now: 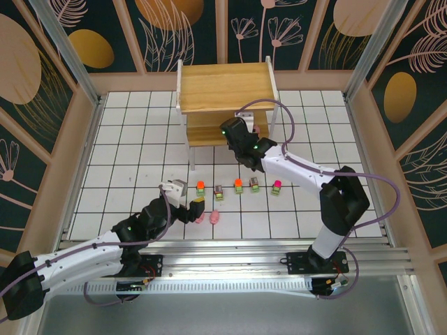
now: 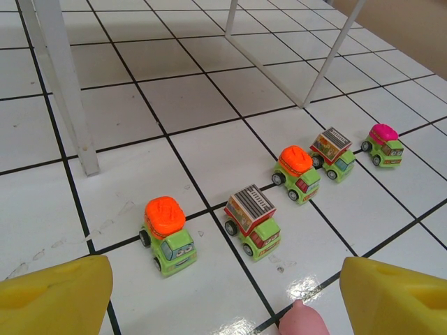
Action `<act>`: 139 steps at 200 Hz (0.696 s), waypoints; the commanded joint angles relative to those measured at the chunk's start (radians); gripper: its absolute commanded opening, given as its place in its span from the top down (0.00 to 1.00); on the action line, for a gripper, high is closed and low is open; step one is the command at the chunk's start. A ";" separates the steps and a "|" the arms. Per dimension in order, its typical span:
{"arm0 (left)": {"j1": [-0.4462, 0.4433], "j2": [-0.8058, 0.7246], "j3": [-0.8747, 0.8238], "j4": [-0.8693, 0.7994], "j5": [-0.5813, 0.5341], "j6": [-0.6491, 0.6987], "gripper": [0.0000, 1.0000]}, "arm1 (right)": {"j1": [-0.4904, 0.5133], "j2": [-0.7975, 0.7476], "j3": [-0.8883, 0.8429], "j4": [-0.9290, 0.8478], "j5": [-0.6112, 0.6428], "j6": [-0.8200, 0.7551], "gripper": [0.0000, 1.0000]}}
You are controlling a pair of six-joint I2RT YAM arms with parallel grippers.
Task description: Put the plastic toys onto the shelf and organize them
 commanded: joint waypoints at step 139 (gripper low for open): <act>-0.005 -0.008 -0.006 0.015 -0.008 0.009 0.15 | -0.015 0.022 0.046 0.026 0.000 -0.024 0.57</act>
